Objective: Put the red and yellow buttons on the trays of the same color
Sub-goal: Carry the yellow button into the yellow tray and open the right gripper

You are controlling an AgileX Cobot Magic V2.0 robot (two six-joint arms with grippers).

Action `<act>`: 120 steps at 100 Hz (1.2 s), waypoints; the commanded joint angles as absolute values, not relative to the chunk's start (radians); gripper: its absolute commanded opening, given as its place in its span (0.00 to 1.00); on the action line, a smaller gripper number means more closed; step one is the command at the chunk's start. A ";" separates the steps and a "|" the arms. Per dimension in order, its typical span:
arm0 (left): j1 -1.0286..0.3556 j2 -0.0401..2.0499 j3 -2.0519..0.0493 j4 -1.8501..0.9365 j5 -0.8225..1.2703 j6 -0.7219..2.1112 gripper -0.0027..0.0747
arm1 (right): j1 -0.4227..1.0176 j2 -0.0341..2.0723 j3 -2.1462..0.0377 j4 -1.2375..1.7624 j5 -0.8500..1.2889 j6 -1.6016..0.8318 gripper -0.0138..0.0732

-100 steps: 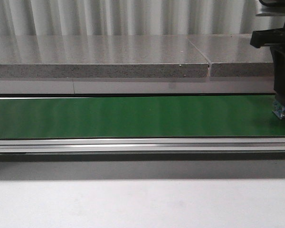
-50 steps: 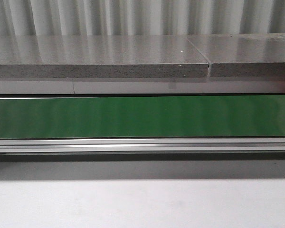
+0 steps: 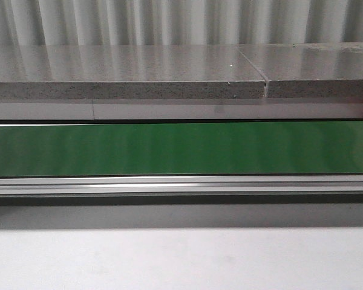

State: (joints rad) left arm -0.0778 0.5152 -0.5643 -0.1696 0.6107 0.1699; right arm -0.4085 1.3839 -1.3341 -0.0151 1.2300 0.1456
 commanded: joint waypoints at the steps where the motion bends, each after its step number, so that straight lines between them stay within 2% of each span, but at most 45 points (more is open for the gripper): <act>1: -0.085 0.519 -0.592 -0.186 0.538 0.171 0.01 | -0.478 1.346 -1.362 -0.042 1.209 0.145 0.39; 19: -0.085 0.519 -0.592 -0.186 0.538 0.171 0.01 | -0.622 1.348 -1.331 -0.045 1.180 0.155 0.39; 35: -0.085 0.519 -0.592 -0.186 0.538 0.171 0.01 | -0.692 1.359 -1.263 -0.045 1.114 0.162 0.39; 51: -0.085 0.519 -0.592 -0.186 0.538 0.171 0.01 | -0.701 1.393 -1.206 -0.045 1.023 0.186 0.39; 120: -0.085 0.519 -0.592 -0.186 0.538 0.171 0.01 | -0.701 1.587 -1.111 0.027 0.861 0.197 0.39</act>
State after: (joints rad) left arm -0.0778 0.5152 -0.5643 -0.1696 0.6107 0.1699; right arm -0.6945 1.6178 -1.1140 0.0228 0.9135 0.1960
